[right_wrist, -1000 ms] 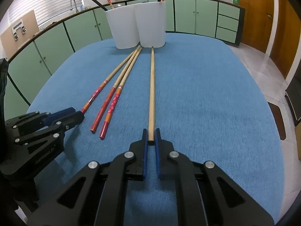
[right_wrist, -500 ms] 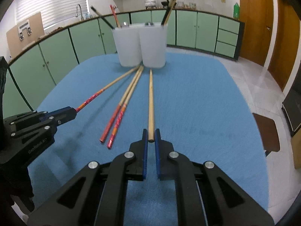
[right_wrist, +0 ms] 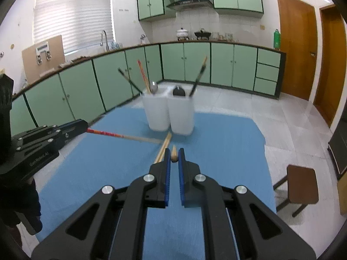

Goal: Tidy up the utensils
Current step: 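Carry both chopsticks into the white holder and open both tools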

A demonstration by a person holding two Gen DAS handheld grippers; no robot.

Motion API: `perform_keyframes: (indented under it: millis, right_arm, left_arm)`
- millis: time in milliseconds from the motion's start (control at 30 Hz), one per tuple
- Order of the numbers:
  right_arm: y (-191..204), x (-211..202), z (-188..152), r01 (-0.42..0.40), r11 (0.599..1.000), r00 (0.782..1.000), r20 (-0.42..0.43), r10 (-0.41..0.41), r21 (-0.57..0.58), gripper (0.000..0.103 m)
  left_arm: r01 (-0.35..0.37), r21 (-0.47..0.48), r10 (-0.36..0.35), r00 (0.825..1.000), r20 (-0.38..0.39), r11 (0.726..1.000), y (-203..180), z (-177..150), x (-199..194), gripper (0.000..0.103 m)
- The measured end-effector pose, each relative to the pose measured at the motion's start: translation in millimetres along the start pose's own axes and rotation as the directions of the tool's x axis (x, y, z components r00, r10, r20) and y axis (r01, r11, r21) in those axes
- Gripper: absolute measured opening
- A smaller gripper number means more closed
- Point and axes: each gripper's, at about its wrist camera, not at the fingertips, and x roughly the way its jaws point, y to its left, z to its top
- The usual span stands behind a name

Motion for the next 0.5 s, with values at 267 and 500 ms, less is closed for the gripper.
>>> perform_keyframes:
  millis: [267,500]
  right_arm:
    - [-12.6,3.2,58.0,-0.079,0.997,0.996,0.029,0.078,0.004,0.006]
    - [-22.8,6.5,115.6,-0.112,0.994,0.992,0.053,0.113,-0.017,0.006]
  left_arm:
    - [0.055,0.047,-0.057,0.997,0.053,0.997,-4.6,44.1,7.7,0.006]
    - [0.090,0.075,-0.095,0.993,0.071,0.993,-6.9,80.3,21.7,0.006]
